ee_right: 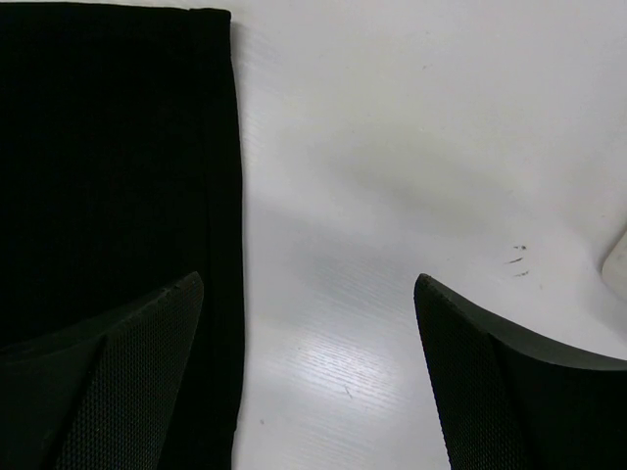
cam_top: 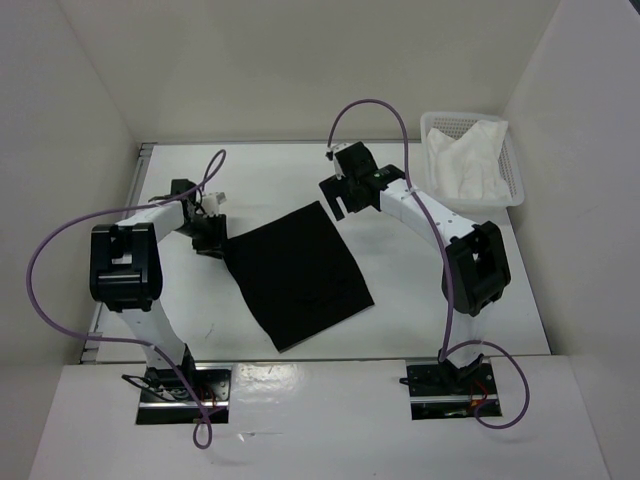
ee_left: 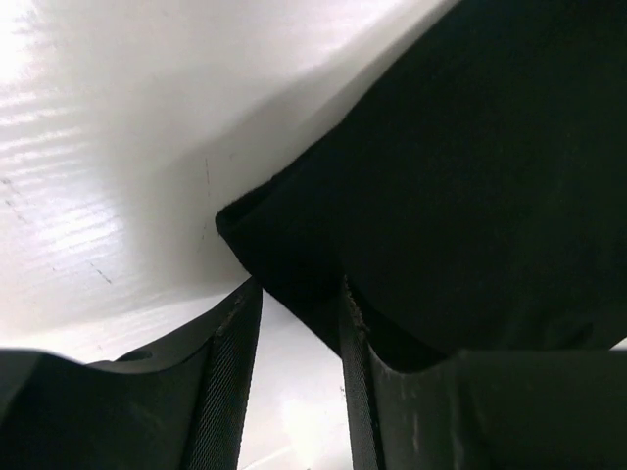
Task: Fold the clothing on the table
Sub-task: Fold the skirt
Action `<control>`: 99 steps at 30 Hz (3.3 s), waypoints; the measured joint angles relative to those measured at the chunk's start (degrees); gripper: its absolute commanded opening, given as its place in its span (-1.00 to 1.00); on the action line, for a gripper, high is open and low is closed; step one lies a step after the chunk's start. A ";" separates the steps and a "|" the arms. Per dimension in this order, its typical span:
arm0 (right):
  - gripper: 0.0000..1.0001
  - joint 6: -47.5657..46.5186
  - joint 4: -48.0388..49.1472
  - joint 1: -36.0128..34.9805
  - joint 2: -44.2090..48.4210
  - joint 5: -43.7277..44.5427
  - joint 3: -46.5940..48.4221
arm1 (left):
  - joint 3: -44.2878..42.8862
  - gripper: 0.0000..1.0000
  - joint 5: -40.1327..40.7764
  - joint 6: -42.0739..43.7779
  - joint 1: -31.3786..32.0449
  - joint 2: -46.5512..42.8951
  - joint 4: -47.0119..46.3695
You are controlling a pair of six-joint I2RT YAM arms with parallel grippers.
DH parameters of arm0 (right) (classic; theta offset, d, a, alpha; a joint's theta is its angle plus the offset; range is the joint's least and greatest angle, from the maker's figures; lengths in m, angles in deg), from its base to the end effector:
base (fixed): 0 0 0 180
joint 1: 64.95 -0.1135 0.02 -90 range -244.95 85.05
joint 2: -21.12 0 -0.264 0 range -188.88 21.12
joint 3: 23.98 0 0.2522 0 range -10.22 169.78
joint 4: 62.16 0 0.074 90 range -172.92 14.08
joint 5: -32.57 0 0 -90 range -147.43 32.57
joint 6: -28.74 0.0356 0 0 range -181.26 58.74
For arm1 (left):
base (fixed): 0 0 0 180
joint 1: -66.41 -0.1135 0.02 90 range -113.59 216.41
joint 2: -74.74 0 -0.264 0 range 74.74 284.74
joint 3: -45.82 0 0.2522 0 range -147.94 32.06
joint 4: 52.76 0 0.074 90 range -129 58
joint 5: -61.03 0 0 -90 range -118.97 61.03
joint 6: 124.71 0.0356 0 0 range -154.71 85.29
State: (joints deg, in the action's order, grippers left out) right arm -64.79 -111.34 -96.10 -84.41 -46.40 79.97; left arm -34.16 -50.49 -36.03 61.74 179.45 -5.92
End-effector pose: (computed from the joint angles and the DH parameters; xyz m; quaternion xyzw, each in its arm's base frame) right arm 0.3559 0.2071 0.2765 -0.2486 0.9046 -0.0081 0.3462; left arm 0.3499 0.0155 0.1617 -0.0208 0.9700 -0.1796 0.1626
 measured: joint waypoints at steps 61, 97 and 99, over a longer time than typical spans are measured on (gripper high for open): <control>0.45 0.81 9.40 6.38 -11.52 0.04 -5.16 | -8.04 -0.71 9.94 -0.44 19.74 5.77 -8.76; 0.26 0.66 12.33 10.86 -14.75 -9.07 -3.45 | -8.04 -0.68 10.99 1.11 21.66 5.77 -8.76; 0.23 0.63 12.28 11.82 -15.12 -10.36 -3.28 | -8.04 -0.68 10.95 1.20 21.68 5.77 -8.74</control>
State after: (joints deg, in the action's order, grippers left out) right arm -64.15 -99.06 -84.28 -99.54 -56.76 76.69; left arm -42.20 -39.54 -34.83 83.43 185.22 -14.66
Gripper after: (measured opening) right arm 0.633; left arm 0.157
